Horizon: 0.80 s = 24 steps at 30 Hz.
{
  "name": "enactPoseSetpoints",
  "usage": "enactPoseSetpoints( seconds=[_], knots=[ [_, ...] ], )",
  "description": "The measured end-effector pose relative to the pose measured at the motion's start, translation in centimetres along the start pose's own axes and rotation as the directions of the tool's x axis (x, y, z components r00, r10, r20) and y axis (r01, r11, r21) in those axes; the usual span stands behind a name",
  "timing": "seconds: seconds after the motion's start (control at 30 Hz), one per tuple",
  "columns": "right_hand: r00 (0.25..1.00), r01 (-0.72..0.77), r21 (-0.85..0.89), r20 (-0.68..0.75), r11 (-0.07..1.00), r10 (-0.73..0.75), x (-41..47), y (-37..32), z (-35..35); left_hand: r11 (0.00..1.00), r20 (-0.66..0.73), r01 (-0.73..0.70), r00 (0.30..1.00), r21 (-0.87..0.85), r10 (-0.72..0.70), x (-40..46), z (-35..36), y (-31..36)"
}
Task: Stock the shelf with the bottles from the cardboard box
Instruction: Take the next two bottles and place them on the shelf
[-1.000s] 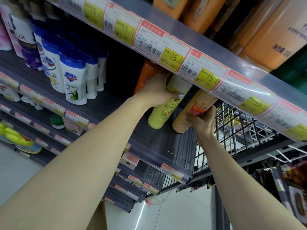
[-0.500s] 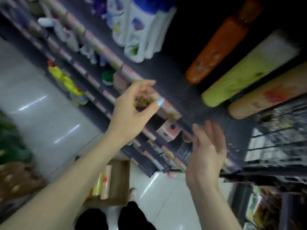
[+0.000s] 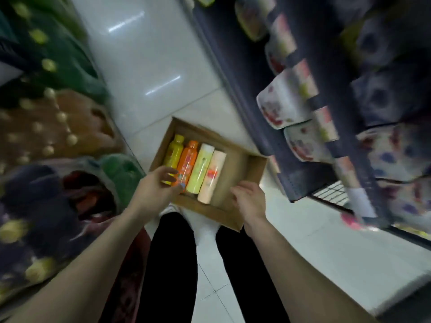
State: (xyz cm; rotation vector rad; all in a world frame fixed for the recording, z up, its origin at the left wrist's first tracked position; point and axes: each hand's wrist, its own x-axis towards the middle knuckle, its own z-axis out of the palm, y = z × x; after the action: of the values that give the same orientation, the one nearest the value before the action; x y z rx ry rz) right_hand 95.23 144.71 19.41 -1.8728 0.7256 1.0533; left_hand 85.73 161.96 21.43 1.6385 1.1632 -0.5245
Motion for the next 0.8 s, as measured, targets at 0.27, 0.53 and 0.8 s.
enactPoseSetpoints(
  seconds=[0.27,0.53,0.8],
  knots=[
    [0.988,-0.112,-0.221,0.077,0.969,0.131,19.4,9.0,7.9,0.991,0.111,0.109,0.987,0.08,-0.117,18.2,11.5,-10.1],
    [0.995,-0.05,-0.234,0.07,0.971,0.068,27.5,14.5,11.1,0.922,-0.054,-0.027,0.997,0.386,0.051,24.7,16.7,-12.2],
    [0.995,-0.041,-0.354,0.067,0.934,0.069,28.0,14.3,8.6,0.865,-0.027,0.063,0.998,0.497,-0.058,24.2,19.0,-9.9]
  ],
)
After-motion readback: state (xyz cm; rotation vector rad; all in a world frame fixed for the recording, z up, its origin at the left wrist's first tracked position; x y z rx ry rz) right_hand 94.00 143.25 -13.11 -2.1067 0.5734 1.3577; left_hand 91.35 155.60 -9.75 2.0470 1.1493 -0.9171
